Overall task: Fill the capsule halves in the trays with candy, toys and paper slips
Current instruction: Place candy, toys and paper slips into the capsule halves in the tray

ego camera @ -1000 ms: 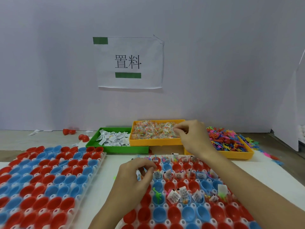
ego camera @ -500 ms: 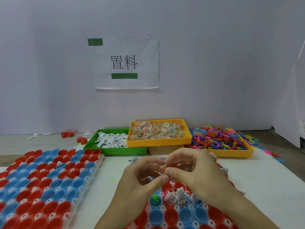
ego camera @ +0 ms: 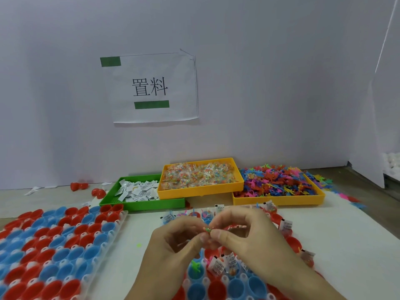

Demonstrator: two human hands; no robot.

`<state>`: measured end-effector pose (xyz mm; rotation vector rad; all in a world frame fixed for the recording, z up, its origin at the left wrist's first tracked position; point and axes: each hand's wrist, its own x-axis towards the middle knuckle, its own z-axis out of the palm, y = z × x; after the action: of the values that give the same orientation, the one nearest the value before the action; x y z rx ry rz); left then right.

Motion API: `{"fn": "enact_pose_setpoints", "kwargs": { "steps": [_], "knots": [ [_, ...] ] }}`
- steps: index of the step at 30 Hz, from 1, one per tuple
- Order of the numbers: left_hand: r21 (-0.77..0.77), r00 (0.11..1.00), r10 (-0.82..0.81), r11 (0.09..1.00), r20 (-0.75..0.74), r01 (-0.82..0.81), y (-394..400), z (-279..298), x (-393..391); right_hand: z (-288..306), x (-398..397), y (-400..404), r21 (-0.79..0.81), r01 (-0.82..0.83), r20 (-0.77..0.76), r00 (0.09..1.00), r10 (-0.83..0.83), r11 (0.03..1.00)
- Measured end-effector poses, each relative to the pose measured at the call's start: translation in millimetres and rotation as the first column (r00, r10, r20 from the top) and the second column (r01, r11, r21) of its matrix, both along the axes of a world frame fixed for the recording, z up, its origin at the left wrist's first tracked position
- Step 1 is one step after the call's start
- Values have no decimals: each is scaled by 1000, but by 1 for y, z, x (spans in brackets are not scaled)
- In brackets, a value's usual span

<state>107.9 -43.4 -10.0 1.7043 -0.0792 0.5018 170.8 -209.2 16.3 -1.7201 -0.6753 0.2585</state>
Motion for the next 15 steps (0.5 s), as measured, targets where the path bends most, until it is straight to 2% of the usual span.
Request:
{"fn": "enact_pose_setpoints", "kwargs": {
  "steps": [4,8,15],
  "knots": [
    [-28,1000,-5,1000,13,5,-1,1,-1,-2,-2,2,31,-4,-52,999,5,1000],
    [-49,1000,-11,999,15,12,-2,1,-1,-5,-1,3,-2,12,-65,998,-12,1000],
    [-80,1000,-11,997,24,13,-3,4,-1,-8,1,4,50,14,-66,998,-11,999]
  ]
}}
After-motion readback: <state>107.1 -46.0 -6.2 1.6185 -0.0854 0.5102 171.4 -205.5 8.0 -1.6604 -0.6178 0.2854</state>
